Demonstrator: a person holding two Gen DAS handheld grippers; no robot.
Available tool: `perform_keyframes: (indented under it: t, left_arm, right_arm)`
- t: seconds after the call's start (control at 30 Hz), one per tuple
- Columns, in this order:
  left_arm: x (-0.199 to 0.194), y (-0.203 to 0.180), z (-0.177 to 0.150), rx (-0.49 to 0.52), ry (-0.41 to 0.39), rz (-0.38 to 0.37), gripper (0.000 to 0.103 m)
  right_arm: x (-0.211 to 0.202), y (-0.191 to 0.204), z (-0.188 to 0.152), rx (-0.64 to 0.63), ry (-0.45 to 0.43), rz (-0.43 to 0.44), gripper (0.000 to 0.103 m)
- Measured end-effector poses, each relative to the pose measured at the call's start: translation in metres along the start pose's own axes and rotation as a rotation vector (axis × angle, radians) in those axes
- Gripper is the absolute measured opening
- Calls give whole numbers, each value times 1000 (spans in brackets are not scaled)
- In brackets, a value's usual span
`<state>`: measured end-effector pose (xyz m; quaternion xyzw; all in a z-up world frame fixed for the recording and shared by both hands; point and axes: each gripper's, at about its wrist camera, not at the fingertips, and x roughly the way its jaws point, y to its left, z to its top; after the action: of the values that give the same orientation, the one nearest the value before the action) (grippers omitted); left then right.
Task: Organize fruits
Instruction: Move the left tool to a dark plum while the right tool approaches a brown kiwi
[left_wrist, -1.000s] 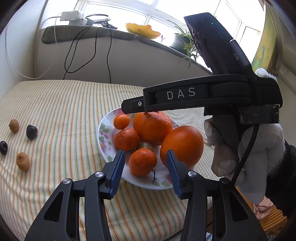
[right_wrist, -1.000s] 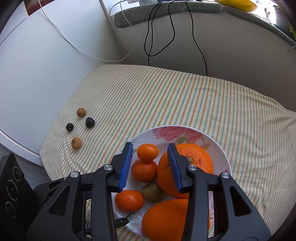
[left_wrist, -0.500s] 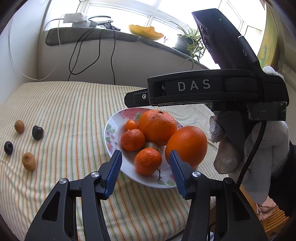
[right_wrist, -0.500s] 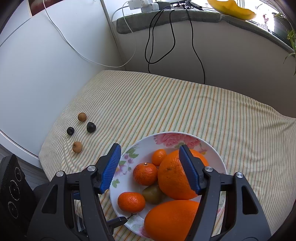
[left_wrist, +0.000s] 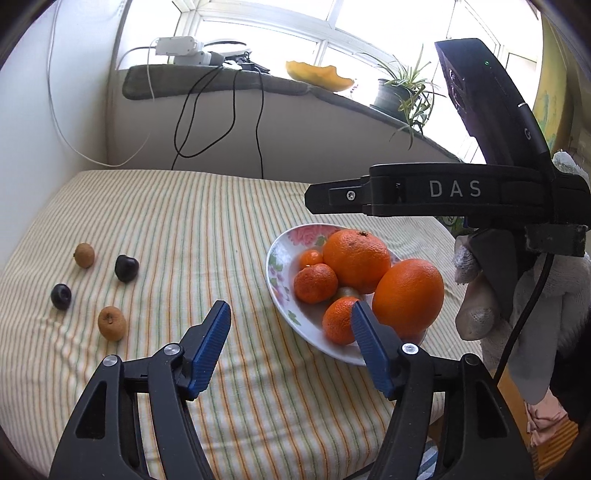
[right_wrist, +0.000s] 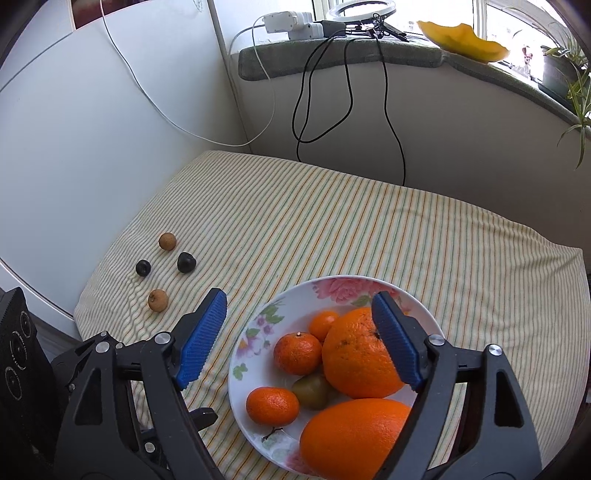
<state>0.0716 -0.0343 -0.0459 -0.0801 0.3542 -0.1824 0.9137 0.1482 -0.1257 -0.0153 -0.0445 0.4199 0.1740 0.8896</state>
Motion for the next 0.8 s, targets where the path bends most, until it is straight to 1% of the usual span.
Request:
perform_keyframes:
  t: [0.17, 0.53, 0.67, 0.8]
  left_arm:
    - [-10, 22, -1, -15, -8, 47, 67]
    - [-32, 87, -8, -81, -12, 187, 67]
    - [-37, 107, -12, -91, -9, 220, 67]
    - [-40, 123, -12, -111, -8, 229, 67]
  right_arm:
    - [-3, 6, 3, -11, -24, -7, 84]
    - [-5, 33, 3, -56, -62, 21, 84]
    - [-3, 47, 3, -86, -63, 40, 84]
    - [2, 67, 0, -139, -65, 52, 84]
